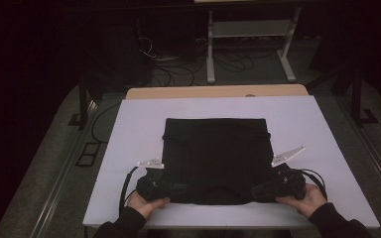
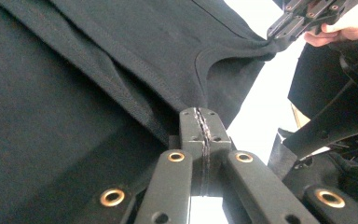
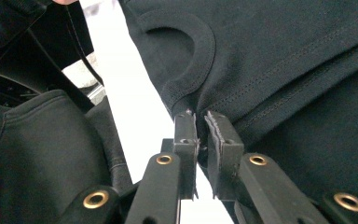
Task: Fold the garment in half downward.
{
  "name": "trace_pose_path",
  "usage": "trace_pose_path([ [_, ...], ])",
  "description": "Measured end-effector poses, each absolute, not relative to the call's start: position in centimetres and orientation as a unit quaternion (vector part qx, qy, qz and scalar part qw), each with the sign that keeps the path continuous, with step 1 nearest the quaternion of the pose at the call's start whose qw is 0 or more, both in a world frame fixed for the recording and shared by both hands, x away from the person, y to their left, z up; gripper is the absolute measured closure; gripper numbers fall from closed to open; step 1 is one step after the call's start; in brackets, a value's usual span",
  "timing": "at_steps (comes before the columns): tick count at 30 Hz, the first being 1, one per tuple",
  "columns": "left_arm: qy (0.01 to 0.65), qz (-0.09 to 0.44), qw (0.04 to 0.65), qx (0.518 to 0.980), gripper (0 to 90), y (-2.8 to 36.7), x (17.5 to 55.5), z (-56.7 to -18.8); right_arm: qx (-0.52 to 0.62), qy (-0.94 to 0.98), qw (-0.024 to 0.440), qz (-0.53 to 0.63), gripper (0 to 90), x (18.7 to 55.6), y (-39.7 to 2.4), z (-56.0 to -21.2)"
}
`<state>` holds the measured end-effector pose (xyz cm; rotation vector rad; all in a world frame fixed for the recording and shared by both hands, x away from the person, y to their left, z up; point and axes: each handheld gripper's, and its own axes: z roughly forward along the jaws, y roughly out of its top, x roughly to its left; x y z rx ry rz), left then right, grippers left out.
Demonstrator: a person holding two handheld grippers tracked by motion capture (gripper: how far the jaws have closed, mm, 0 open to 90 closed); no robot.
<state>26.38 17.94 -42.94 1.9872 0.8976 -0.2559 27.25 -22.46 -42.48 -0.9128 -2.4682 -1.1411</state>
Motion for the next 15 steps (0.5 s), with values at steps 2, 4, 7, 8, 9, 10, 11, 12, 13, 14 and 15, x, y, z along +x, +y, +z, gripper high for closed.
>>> trace_pose_path([
  [2,0.364,-0.106,0.455,0.806,89.0,17.98,26.11,-42.96,-0.315,-0.853,0.138,-0.392,81.3,27.02,-22.43,-42.50],
  [4,0.364,-0.107,0.454,0.806,89.0,17.97,25.94,-42.95,-0.314,-0.855,0.140,-0.388,81.3,26.83,-22.39,-42.51],
  [7,0.366,-0.110,0.451,0.806,89.0,17.97,25.70,-42.96,-0.312,-0.856,0.140,-0.388,81.3,26.72,-22.37,-42.53],
  [8,0.367,-0.111,0.450,0.806,89.0,17.96,25.63,-42.97,-0.312,-0.856,0.140,-0.388,81.3,26.69,-22.36,-42.53],
  [9,0.366,-0.111,0.449,0.808,89.0,17.97,25.58,-42.99,-0.310,-0.856,0.141,-0.388,81.3,26.64,-22.35,-42.55],
  [10,0.368,-0.113,0.448,0.807,89.0,17.94,25.49,-42.99,-0.310,-0.857,0.141,-0.388,81.3,26.58,-22.34,-42.54],
  [11,0.366,-0.112,0.448,0.808,89.0,17.96,25.44,-43.01,-0.310,-0.857,0.141,-0.387,81.3,26.53,-22.33,-42.55],
  [12,0.367,-0.113,0.447,0.808,89.0,17.94,25.37,-43.02,-0.311,-0.857,0.141,-0.387,81.3,26.49,-22.34,-42.55],
  [13,0.369,-0.113,0.446,0.808,89.0,17.93,25.30,-43.02,-0.311,-0.857,0.142,-0.386,81.3,26.44,-22.34,-42.55],
  [14,0.369,-0.114,0.445,0.808,89.0,17.94,25.27,-43.03,-0.309,-0.857,0.143,-0.386,81.3,26.38,-22.33,-42.56],
  [15,0.367,-0.113,0.444,0.810,89.0,17.97,25.24,-43.04,-0.308,-0.858,0.142,-0.386,81.3,26.35,-22.34,-42.57],
])
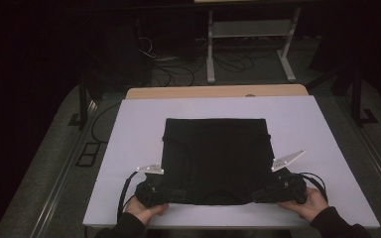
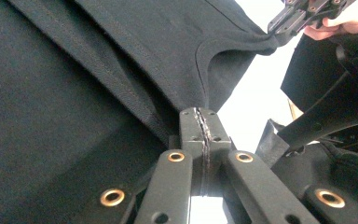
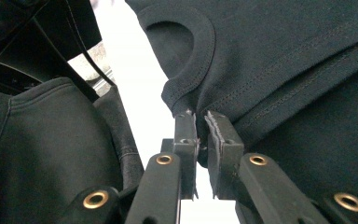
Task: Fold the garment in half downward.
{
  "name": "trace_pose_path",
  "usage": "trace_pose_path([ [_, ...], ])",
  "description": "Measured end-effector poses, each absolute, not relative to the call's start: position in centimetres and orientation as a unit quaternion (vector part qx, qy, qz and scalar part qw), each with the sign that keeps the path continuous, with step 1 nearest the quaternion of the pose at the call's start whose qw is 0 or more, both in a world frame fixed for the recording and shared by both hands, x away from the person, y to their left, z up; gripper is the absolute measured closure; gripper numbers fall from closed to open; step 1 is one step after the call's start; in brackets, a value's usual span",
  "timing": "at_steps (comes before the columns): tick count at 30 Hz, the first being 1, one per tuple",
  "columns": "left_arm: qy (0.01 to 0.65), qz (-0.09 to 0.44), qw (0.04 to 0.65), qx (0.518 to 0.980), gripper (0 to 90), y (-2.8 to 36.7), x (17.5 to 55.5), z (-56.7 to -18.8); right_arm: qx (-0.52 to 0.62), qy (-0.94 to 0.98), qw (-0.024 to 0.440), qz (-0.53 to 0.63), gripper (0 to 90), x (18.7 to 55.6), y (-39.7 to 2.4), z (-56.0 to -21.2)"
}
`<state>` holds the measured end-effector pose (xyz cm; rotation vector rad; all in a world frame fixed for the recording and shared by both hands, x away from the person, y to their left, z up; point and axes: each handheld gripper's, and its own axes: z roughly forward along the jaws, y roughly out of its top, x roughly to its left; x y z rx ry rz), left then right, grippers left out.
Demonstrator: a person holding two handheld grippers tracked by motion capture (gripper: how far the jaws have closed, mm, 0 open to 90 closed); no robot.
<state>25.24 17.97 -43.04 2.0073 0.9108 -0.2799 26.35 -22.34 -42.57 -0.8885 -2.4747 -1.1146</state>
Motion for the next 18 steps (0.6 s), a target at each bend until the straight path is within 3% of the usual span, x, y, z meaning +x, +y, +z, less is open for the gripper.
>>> trace_pose_path([
  [14,0.380,-0.120,0.420,0.815,88.7,17.79,24.96,-43.43,-0.304,-0.863,0.144,-0.376,80.7,25.97,-22.09,-42.66],
  [18,0.382,-0.118,0.416,0.817,88.2,17.76,25.01,-43.49,-0.306,-0.865,0.144,-0.372,76.0,25.99,-22.04,-42.75],
])
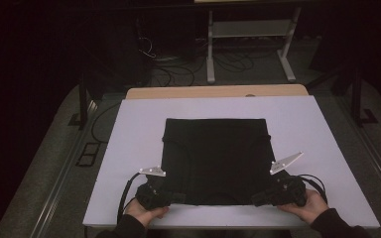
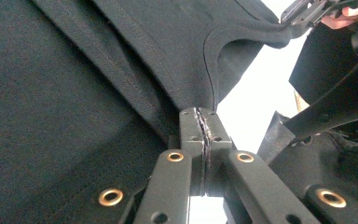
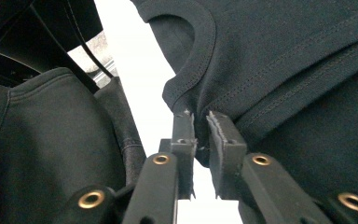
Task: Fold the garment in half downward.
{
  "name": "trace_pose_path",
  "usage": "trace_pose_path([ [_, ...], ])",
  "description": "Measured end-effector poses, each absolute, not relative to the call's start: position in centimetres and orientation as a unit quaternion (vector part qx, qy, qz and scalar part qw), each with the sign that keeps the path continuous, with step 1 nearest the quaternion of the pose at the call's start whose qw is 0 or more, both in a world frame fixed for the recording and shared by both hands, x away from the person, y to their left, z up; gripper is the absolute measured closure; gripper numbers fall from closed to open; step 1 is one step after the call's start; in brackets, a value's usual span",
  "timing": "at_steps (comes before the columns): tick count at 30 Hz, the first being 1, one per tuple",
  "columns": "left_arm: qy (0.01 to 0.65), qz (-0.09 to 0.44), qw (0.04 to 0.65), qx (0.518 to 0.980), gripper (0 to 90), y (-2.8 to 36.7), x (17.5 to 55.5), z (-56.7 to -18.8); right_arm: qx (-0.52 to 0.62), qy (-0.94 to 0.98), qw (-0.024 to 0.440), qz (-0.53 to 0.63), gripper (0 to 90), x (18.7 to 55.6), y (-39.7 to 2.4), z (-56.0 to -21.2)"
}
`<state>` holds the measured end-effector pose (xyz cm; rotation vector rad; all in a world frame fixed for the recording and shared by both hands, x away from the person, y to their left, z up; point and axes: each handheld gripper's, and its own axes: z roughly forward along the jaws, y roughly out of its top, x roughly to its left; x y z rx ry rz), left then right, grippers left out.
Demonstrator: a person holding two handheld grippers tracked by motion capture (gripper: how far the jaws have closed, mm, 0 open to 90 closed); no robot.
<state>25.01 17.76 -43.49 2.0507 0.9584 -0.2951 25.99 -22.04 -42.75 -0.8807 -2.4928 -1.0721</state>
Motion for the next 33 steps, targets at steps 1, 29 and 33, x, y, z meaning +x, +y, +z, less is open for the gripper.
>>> trace_pose_path([
  [1,0.383,-0.115,0.415,0.817,87.6,17.8,25.0,-43.5,-0.305,-0.865,0.146,-0.370,73.1,26.0,-22.0,-42.8],
  [29,0.418,-0.051,0.456,0.784,11.6,20.0,25.4,-41.3,-0.329,-0.844,0.063,-0.418,0.0,27.3,-21.9,-40.1],
  [33,0.438,-0.043,0.463,0.769,0.6,21.5,25.5,-41.3,-0.328,-0.842,0.041,-0.427,0.0,27.6,-21.6,-39.4],
])
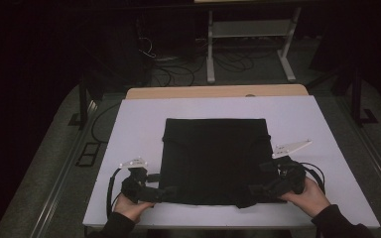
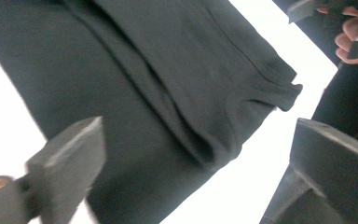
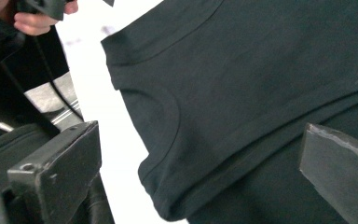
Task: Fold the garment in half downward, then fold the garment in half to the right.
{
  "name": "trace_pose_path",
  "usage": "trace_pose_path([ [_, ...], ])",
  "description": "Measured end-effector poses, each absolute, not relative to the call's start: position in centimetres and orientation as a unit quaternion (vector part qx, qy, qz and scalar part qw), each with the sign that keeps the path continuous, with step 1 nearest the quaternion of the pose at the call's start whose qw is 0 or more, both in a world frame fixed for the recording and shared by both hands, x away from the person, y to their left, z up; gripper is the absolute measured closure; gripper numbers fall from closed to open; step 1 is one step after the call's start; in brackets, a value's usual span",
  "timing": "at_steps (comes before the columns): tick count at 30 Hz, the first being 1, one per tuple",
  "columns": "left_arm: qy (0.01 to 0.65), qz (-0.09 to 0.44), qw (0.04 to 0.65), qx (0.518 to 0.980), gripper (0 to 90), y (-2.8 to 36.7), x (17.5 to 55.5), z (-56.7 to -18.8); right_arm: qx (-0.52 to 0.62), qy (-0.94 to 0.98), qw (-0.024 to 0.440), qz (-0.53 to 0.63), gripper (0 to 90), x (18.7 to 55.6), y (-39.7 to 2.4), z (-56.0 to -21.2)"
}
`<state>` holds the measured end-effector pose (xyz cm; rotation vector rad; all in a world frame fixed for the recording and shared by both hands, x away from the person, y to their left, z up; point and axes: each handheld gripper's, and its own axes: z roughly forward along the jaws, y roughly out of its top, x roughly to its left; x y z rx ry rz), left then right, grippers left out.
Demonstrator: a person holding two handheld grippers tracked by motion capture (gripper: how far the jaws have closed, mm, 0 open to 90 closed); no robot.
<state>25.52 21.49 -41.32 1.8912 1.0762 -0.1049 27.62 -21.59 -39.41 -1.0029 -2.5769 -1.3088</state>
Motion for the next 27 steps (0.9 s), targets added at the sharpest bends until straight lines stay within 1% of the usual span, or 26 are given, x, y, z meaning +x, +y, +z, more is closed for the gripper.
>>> trace_pose_path([
  [13,0.470,-0.034,0.453,0.757,0.0,23.1,25.2,-41.6,-0.311,-0.847,0.036,-0.430,0.0,29.4,-19.5,-38.7],
  [27,0.488,-0.046,0.439,0.753,0.0,23.7,25.5,-42.1,-0.285,-0.860,0.027,-0.423,0.0,32.9,-16.4,-37.1],
])
